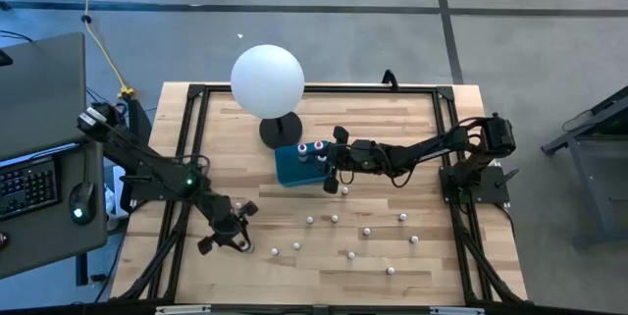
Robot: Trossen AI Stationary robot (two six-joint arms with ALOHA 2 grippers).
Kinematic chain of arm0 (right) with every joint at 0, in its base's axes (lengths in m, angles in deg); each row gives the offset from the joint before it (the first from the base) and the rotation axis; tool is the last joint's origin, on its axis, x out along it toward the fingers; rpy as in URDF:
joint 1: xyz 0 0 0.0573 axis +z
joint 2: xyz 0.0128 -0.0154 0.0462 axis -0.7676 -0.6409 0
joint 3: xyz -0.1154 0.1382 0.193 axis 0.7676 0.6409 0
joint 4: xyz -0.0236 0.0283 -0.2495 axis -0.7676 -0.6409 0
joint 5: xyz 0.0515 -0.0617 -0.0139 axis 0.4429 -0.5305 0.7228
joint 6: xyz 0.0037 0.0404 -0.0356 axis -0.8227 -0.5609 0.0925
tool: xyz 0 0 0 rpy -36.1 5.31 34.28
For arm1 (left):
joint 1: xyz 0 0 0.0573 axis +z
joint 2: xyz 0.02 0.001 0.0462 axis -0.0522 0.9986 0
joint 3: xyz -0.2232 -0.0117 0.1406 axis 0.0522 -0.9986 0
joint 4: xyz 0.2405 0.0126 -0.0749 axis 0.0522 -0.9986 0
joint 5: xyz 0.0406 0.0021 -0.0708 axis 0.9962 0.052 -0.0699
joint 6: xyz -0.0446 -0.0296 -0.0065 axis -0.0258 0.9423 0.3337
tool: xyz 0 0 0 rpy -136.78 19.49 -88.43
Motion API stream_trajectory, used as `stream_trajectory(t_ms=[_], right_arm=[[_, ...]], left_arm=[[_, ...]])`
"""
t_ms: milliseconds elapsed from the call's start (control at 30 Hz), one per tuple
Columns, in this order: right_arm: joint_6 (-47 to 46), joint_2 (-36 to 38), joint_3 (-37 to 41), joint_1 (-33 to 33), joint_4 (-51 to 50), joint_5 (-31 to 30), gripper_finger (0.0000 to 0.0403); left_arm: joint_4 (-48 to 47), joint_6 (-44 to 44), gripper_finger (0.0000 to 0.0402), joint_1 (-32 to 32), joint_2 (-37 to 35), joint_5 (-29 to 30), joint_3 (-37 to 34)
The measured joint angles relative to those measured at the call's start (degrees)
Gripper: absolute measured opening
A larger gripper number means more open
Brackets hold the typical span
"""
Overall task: Pick & Place food coloring
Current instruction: Put the large black food coloring bottle into the blue container
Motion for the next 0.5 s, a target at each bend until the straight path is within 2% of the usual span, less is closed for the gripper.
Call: stream_trajectory(t_ms=[367, 500], right_arm=[[0.0, 0.0, 0.0, -0.11, 0.0, 0.0, 0.0087], [0.0, 0.0, 0.0, -0.09, 0.0, 0.0, 0.0087]], left_arm=[[2.94, 0.37, 0.0126, 0.0, 1.58, 2.55, -0.04], [2.83, 0.81, 0.0108, 0.04, 1.58, 3.53, -0.04]])
